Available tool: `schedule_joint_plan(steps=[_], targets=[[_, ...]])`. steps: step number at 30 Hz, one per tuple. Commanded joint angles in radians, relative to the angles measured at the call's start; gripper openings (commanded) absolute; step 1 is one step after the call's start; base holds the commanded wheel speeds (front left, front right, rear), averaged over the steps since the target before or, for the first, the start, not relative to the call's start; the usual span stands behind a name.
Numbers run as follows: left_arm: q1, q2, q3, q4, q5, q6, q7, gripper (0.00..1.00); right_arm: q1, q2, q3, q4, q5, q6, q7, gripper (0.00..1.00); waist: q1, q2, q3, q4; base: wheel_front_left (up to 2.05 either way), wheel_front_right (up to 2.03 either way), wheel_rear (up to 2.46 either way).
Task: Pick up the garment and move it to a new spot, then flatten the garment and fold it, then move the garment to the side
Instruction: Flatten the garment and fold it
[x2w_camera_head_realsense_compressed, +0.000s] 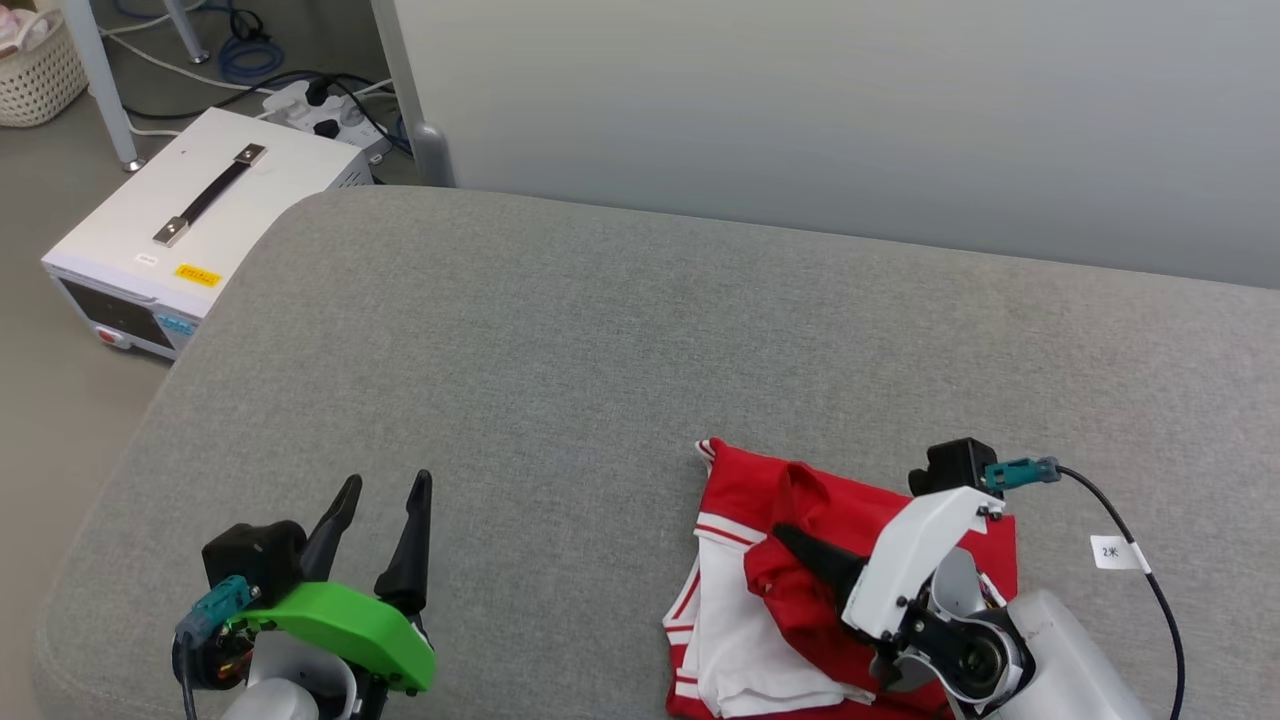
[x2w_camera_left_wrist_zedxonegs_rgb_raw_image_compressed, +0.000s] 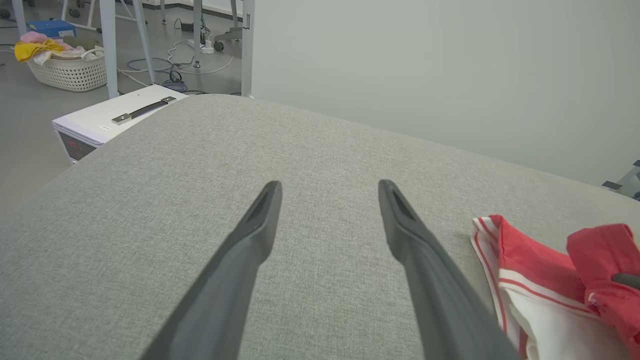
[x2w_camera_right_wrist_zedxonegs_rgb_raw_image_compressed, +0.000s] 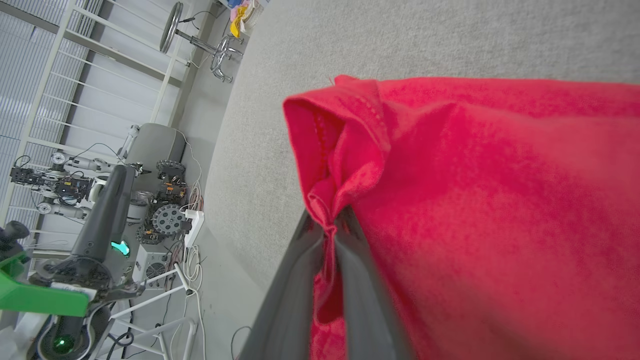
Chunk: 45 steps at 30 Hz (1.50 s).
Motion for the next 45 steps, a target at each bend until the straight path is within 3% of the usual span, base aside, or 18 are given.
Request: schedule_joint_plan(steps=[1, 2, 3, 4, 13, 19, 24, 29, 37, 41, 45], targets=[[-0.003, -0.005, 0.004, 0.003, 0.01, -0.008, -0.006, 1.0, -0.026, -0.001, 0.011, 0.029, 0.0, 0.0, -0.02, 0.0, 0.0, 0.0, 0.011, 0.012, 0.0, 0.0, 0.0], [-0.003, -0.006, 0.004, 0.006, 0.01, -0.008, -0.006, 1.0, -0.042, -0.001, 0.023, 0.059, 0.001, 0.0, -0.032, 0.0, 0.0, 0.0, 0.014, 0.014, 0.0, 0.0, 0.0], [-0.005, -0.007, 0.004, 0.008, 0.01, -0.01, -0.006, 1.0, -0.056, -0.001, 0.036, 0.083, -0.003, 0.0, -0.045, 0.53, 0.0, 0.0, 0.017, 0.017, 0.0, 0.0, 0.0], [-0.006, -0.007, 0.004, 0.01, 0.01, -0.011, -0.006, 1.0, -0.066, -0.001, 0.046, 0.101, -0.005, 0.0, -0.055, 1.0, 0.0, 0.0, 0.019, 0.019, 0.0, 0.0, 0.0], [-0.001, -0.007, 0.007, 0.024, 0.01, -0.009, -0.006, 1.0, -0.105, -0.001, 0.216, 0.076, 0.121, 0.0, -0.075, 1.0, 0.0, 0.0, 0.005, 0.009, 0.0, 0.0, 0.0], [-0.001, -0.007, 0.001, 0.007, 0.017, -0.01, -0.006, 1.0, -0.153, -0.001, 0.204, 0.07, 0.131, 0.0, -0.099, 1.0, 0.0, 0.0, -0.012, -0.018, 0.0, 0.0, 0.0], [-0.002, -0.013, 0.004, -0.024, 0.023, -0.009, -0.006, 1.0, -0.205, -0.018, 0.119, 0.056, -0.071, 0.0, -0.133, 1.0, 0.0, 0.0, -0.018, -0.047, 0.0, 0.0, 0.0], [-0.005, -0.027, 0.024, -0.059, 0.037, -0.013, -0.006, 1.0, -0.215, -0.144, 0.064, -0.07, -0.336, 0.0, -0.211, 1.0, 0.0, 0.0, -0.016, -0.075, 0.0, 0.0, 0.0], [-0.001, -0.065, 0.066, -0.108, 0.095, -0.037, -0.006, 1.0, -0.117, -0.329, -0.053, -0.256, -0.584, 0.0, -0.371, 1.0, 0.0, 0.0, -0.007, -0.117, 0.0, 0.0, 0.0], [0.009, -0.094, 0.113, -0.154, 0.169, -0.049, -0.006, 1.0, -0.01, -0.331, -0.156, -0.334, -0.643, 0.0, -0.47, 1.0, 0.0, 0.0, 0.002, -0.134, 0.0, 0.0, 0.0], [0.046, -0.141, 0.171, -0.201, 0.232, -0.079, -0.006, 1.0, 0.108, -0.282, -0.243, -0.416, -0.685, 0.0, -0.544, 1.0, 0.0, 0.0, 0.01, -0.146, 0.0, 0.0, 0.0]])
